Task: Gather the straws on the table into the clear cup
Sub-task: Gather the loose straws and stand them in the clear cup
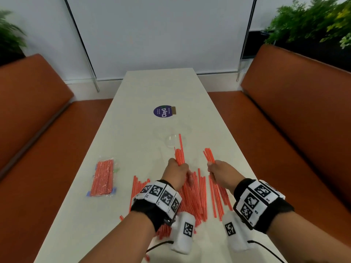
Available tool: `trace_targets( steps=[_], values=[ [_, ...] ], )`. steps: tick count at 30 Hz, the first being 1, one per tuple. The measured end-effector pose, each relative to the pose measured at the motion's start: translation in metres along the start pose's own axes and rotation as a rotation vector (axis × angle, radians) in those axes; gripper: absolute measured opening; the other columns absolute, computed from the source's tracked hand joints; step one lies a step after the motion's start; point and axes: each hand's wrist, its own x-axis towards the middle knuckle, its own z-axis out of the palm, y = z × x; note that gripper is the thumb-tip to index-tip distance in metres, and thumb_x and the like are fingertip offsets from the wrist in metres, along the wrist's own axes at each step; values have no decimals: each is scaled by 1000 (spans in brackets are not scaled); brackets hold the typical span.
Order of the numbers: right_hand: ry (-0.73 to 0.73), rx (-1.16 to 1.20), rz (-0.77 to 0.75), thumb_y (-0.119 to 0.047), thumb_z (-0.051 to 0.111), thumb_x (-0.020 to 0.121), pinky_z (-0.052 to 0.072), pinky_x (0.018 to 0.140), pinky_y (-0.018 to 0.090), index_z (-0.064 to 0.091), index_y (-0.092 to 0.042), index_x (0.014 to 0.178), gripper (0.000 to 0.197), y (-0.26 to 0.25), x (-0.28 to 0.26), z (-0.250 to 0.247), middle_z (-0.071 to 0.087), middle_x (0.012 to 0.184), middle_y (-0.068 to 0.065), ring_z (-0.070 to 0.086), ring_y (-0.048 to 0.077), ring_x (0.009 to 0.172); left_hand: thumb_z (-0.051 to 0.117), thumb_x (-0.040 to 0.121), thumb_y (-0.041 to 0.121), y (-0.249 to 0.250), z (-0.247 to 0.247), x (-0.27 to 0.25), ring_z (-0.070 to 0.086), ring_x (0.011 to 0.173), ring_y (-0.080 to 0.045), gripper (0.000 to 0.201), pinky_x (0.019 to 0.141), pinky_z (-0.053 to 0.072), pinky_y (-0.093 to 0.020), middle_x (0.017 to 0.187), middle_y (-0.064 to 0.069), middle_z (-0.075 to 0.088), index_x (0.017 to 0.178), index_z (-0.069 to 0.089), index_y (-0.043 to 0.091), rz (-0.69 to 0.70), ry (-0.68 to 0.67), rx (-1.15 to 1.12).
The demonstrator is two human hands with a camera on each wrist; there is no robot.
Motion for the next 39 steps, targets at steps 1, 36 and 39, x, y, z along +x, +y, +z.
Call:
trace_targets(
  steps=[1, 36, 39],
  values=[
    [3, -29, -26, -22, 31, 101, 39, 65, 26, 47, -9, 92, 23, -10, -1, -1, 52, 84, 6, 46, 10, 66, 33, 93, 4, 1, -4, 0, 46, 49, -19, 7, 49, 43, -26, 65, -8, 50, 91, 37, 9, -12, 22, -67],
    [330, -505, -328, -50, 59, 83, 47, 79, 34, 44, -11, 122, 57, -112, 135, 23, 61, 113, 7, 60, 25, 97, 39, 98, 35, -26, -65, 11, 30, 40, -7, 31, 39, 29, -19, 57, 4, 34, 72, 42, 19, -84, -16, -202],
    [108, -789, -336, -45, 57, 87, 47, 85, 33, 48, -13, 123, 50, -98, 122, 24, 60, 118, 5, 59, 24, 106, 39, 98, 35, -24, -63, 10, 30, 40, -8, 31, 39, 28, -19, 57, 3, 34, 73, 42, 18, -80, -4, -197]
  ],
)
